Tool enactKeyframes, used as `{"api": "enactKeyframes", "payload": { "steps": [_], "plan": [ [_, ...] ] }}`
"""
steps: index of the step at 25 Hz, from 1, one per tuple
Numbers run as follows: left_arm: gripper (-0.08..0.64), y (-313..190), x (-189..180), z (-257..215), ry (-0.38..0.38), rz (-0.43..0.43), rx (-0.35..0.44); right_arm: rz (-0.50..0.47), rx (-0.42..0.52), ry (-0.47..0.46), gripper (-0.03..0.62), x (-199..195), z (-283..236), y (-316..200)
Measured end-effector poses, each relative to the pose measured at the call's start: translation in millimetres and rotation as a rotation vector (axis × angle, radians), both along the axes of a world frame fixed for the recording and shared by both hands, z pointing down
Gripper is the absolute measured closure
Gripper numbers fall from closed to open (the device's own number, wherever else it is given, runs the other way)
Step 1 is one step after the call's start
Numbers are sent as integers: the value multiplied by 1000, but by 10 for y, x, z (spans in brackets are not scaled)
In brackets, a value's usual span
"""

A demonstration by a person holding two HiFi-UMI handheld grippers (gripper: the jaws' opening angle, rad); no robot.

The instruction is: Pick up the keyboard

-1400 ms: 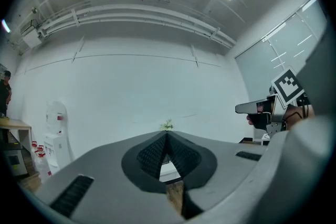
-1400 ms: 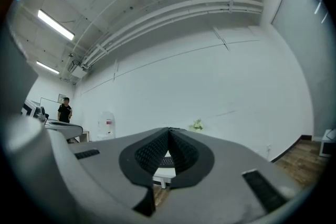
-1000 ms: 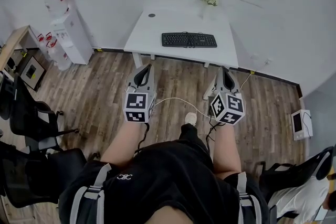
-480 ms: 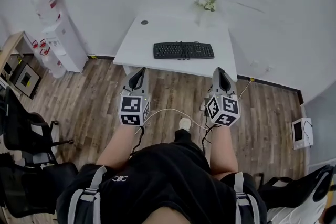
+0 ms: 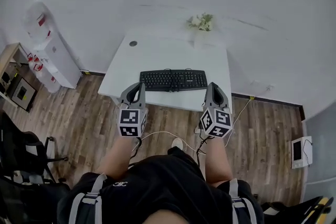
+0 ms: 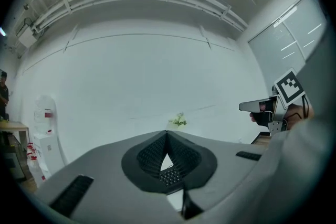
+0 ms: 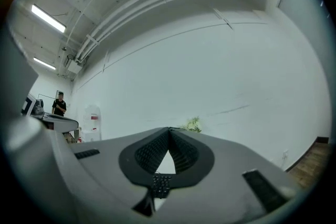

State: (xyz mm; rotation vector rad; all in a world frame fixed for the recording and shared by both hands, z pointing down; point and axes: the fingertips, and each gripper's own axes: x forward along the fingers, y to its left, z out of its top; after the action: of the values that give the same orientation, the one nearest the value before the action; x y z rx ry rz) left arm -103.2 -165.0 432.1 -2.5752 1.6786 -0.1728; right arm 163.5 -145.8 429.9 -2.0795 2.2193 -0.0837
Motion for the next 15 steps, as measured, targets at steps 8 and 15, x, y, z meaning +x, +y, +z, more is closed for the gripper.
{"api": "enactKeyframes", "payload": {
  "steps": [8, 15],
  "plan": [
    [555, -1194, 538, -85, -23, -64, -26, -118, -41, 26, 589, 348, -57, -1420],
    [555, -1759, 704, 97, -35, -78, -101, -144, -123, 16, 588, 476, 194, -2110]
  ]
}}
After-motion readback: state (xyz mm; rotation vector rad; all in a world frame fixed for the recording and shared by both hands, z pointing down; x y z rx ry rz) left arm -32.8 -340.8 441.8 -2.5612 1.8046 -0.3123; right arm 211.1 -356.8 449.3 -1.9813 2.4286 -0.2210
